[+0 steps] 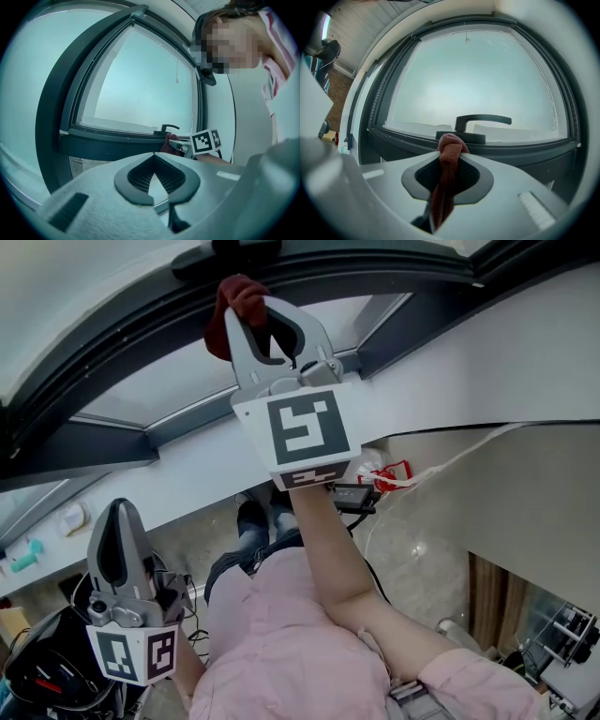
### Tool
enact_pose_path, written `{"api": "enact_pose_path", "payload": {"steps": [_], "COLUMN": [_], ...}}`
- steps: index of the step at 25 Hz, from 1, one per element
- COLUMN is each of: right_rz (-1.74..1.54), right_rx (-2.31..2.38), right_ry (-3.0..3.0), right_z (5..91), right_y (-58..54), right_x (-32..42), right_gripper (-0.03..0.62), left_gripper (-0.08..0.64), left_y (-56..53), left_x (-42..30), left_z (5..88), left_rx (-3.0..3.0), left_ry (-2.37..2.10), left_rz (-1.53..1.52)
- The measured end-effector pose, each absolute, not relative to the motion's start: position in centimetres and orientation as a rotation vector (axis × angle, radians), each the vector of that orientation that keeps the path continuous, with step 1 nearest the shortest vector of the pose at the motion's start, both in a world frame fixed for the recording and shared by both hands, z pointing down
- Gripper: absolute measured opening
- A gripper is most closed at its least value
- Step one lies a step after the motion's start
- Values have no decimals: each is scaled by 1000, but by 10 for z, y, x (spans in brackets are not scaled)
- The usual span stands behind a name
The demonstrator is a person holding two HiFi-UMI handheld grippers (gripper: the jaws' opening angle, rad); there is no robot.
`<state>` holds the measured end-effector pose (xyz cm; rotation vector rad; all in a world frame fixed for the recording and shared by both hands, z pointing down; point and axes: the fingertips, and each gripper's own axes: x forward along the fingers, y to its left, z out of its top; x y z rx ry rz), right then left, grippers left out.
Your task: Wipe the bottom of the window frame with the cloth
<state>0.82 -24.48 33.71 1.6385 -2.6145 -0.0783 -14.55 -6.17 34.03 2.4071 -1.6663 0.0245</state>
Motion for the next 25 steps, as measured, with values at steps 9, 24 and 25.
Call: {"api": "enact_pose_path", "payload": {"steps": [9,24,25], "right_rz": [-71,-6,9], "right_rx": [1678,1822,1820], "right_ry": [-2547,-2468,-2522], "right_z": [344,332,327], "right_y": [-247,-230,-223], "right_x": [7,5,-2], "right_gripper": [58,60,60], "left_gripper": [0,2,1], "left_y": [-58,-46,-45], "left_x": [-168,-237,-244], "left_z": [340,318,318], "left_rx": [2434,2486,2480], "left_ry": [-1660,-1702,-1715], "left_rz": [-21,-108,-108]}}
